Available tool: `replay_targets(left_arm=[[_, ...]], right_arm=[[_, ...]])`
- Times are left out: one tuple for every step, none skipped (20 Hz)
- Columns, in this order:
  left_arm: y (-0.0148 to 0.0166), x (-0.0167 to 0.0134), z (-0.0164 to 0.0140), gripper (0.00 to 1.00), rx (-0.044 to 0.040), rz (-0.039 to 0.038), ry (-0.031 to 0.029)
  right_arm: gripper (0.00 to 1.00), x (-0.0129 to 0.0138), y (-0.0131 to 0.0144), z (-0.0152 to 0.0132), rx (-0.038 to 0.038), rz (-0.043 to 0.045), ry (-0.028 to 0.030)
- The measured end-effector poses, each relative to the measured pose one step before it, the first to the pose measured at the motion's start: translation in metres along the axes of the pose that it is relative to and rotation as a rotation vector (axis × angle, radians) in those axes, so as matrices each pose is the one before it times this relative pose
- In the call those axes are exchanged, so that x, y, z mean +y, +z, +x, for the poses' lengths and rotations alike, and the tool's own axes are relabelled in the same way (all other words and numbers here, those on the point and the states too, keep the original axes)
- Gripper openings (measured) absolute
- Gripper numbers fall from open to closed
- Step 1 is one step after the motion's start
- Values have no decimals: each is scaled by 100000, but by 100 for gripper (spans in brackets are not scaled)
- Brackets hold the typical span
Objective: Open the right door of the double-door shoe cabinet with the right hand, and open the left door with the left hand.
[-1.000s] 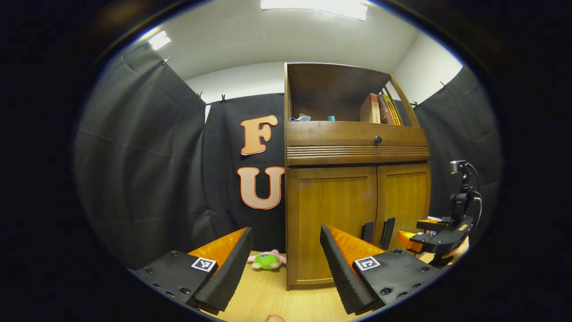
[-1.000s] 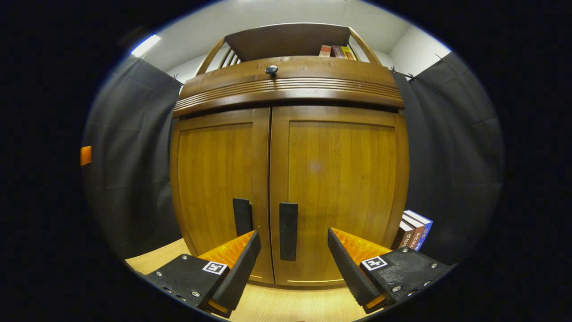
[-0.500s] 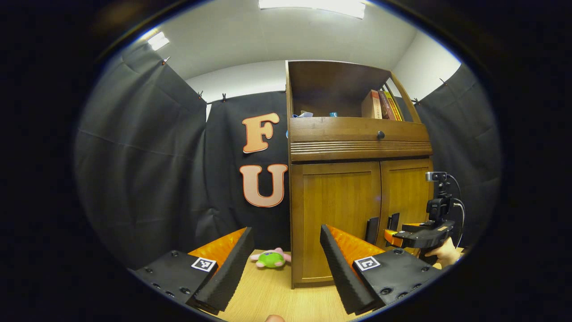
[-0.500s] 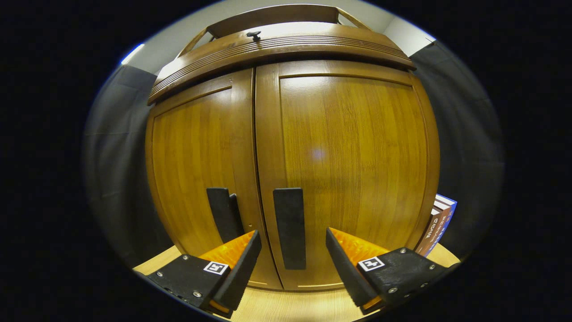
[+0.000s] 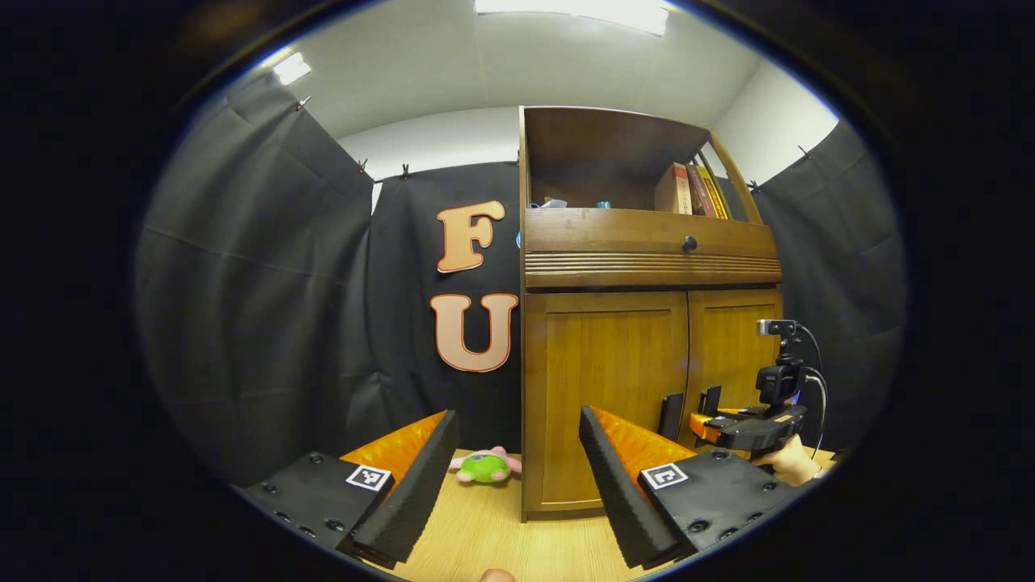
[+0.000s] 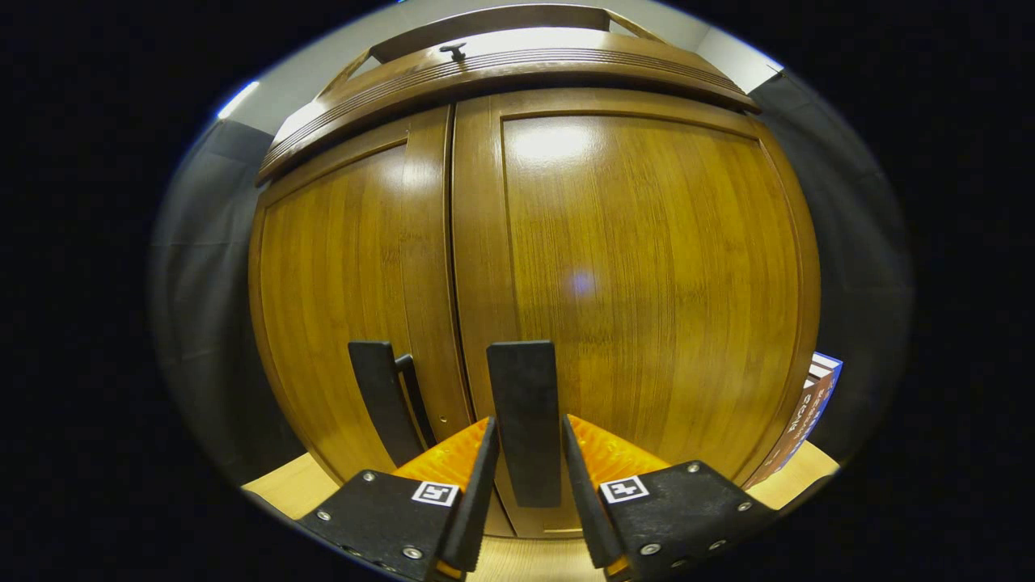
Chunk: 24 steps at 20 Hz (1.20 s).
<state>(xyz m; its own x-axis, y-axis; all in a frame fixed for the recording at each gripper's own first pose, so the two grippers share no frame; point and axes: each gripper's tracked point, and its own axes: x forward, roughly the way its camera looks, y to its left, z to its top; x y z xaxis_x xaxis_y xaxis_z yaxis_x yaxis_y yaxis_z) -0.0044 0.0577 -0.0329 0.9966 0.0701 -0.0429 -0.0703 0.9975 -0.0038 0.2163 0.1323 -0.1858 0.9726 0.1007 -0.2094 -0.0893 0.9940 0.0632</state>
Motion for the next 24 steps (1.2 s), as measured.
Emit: replay_targets(left_arm=[[-35, 102, -55, 95, 95, -85, 308], [24, 86, -4, 95, 140, -118, 242], [-173, 31, 12, 95, 187, -10, 313], [-33, 96, -51, 96, 246, 83, 197], [-53, 11, 57, 96, 266, 22, 181], [-51, -46, -117, 96, 301, 42, 57], [-40, -26, -87, 98, 152, 71, -11], [100, 44, -82, 98, 13, 49, 62], [7, -36, -85, 98, -140, -83, 34], [91, -58, -39, 97, -165, -173, -103], [12, -127, -90, 96, -89, -136, -100], [-18, -127, -41, 96, 55, -15, -179], [-37, -131, 7, 95, 75, -40, -339], [-1, -90, -48, 95, 120, -179, -267], [-44, -154, -94, 96, 141, -234, -272], [23, -159, -96, 96, 116, -187, -321], [73, -152, -58, 96, 80, -141, -297], [120, -163, -29, 96, -51, 16, -356], [12, -123, -41, 96, -56, 139, -182], [90, -178, -140, 95, -243, 136, -176], [105, -265, -20, 95, -139, 0, -308], [100, -149, -99, 98, -61, -82, -341], [-15, -264, -6, 96, -63, -22, -439], [-6, -256, 1, 98, 35, 18, -337]], right_arm=[[52, -31, -22, -12, -23, -194, -125], [38, 34, 14, -38, -43, -309, 84], [27, -18, -66, -72, 116, -265, 182], [36, -41, -28, -162, 169, 80, 68], [35, -18, 28, -191, 569, 387, 86], [34, -33, -20, -166, 580, 179, 202], [33, -36, -105, -323, 650, -207, 146], [43, -13, -18, -418, 403, -214, 365], [33, -16, -46, -554, 339, -80, 455], [33, -45, -60, -507, 266, 170, 545], [33, -77, -83, -573, -30, 335, 654], [33, -47, -59, -626, -416, 490, 605], [33, -121, -18, -710, -742, 286, 503], [33, -107, 49, -681, -523, 251, 443], [32, -163, -11, -700, -457, 200, 545], [32, -102, -40, -650, -13, 329, 528], [31, -195, -49, -657, 117, 238, 677], [31, -219, -46, -709, 337, -204, 660], [31, -178, -48, -652, 243, -325, 546], [31, -197, -111, -668, 148, -242, 555], [31, -234, -69, -732, 204, -216, 605], [31, -213, -226, -756, 130, 139, 555], [31, -386, -86, -944, 179, 319, 410], [31, -322, -69, -728, 155, 108, 336]])
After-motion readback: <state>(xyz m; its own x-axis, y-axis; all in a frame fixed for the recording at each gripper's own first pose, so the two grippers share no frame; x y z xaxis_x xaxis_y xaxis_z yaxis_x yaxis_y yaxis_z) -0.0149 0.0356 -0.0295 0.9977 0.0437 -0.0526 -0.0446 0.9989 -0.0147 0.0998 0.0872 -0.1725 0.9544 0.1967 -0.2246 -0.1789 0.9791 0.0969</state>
